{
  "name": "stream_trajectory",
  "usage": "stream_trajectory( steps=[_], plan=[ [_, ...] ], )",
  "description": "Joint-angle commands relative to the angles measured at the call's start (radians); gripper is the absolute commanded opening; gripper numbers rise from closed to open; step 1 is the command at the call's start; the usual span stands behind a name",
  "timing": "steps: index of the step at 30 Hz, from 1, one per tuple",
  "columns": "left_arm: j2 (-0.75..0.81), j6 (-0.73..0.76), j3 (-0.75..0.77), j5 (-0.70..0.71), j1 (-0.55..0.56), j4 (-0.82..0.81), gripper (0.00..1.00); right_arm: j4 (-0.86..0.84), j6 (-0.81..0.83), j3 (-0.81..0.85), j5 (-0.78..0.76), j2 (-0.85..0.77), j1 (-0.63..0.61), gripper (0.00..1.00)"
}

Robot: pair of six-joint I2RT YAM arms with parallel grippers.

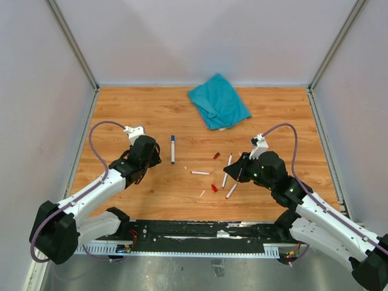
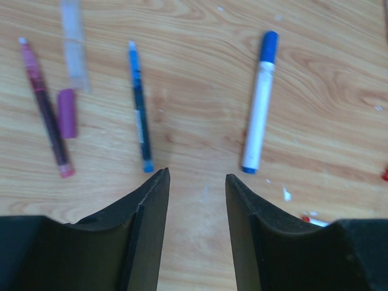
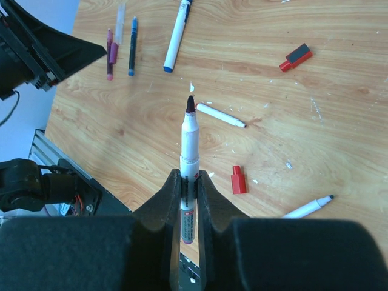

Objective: Insert the pens into the pen caps
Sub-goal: Pick up the pen cap from the center of the board.

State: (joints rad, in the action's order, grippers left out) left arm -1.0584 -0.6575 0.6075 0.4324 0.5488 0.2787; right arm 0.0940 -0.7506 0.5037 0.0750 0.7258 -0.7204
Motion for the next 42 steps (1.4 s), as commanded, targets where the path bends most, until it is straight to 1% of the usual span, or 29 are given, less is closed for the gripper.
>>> stream_trajectory(
  steps=[1, 4, 10, 16, 24, 31, 36, 42],
  plan=[
    [-0.032, 0.023, -0.011, 0.050, -0.089, 0.028, 0.46, 0.059, 0.044, 0.020, -0.035, -0.013, -0.011, 0.01],
    [-0.059, 0.015, -0.011, 0.100, -0.121, 0.048, 0.46, 0.069, 0.048, 0.022, -0.030, -0.011, -0.011, 0.01],
    [-0.098, 0.047, -0.020, 0.080, -0.207, 0.009, 0.40, 0.078, 0.037, 0.009, -0.025, -0.024, -0.011, 0.01],
    [-0.112, 0.073, -0.014, 0.087, -0.273, -0.003, 0.40, 0.095, 0.039, 0.013, -0.026, -0.031, -0.011, 0.01],
    [-0.229, 0.126, 0.008, -0.006, -0.391, -0.041, 0.39, 0.093, 0.039, 0.014, -0.024, -0.019, -0.010, 0.01],
    [-0.290, 0.165, 0.016, -0.073, -0.411, -0.087, 0.35, 0.093, 0.039, 0.010, -0.023, -0.017, -0.010, 0.01],
    [-0.288, 0.178, 0.031, -0.058, -0.411, -0.082, 0.32, 0.093, 0.039, 0.008, -0.023, -0.016, -0.010, 0.01],
    [-0.268, 0.190, 0.049, -0.016, -0.411, -0.067, 0.34, 0.083, 0.037, 0.006, -0.019, -0.006, -0.011, 0.01]
  ],
)
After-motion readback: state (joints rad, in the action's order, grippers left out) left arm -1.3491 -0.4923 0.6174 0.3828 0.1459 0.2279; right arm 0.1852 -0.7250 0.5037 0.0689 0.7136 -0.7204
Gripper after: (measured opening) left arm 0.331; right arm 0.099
